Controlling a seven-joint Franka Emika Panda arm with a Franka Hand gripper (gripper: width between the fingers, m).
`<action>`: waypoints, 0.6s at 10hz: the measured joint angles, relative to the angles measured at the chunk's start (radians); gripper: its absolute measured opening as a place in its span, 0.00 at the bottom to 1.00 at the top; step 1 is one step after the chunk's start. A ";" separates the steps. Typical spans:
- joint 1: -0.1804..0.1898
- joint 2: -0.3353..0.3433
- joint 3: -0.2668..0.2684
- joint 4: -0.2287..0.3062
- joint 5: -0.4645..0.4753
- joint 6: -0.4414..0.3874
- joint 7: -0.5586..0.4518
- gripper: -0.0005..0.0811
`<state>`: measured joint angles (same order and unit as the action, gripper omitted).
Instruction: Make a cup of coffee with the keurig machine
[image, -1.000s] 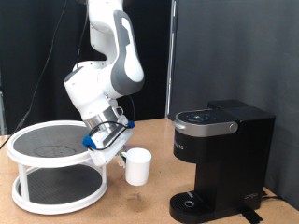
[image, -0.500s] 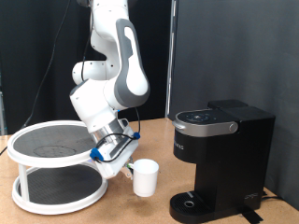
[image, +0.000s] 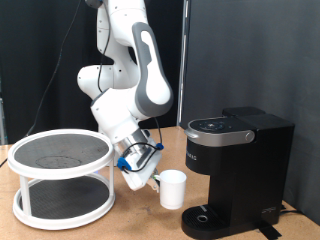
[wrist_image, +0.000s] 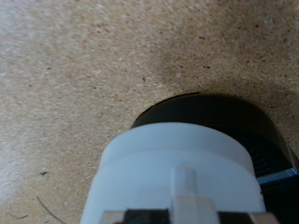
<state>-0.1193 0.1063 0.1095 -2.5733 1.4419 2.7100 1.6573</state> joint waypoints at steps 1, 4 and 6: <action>0.015 0.024 0.024 0.010 0.065 0.041 -0.036 0.01; 0.050 0.106 0.070 0.062 0.321 0.102 -0.258 0.01; 0.060 0.133 0.082 0.080 0.428 0.099 -0.367 0.01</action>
<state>-0.0592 0.2389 0.1911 -2.4931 1.8700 2.8092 1.2901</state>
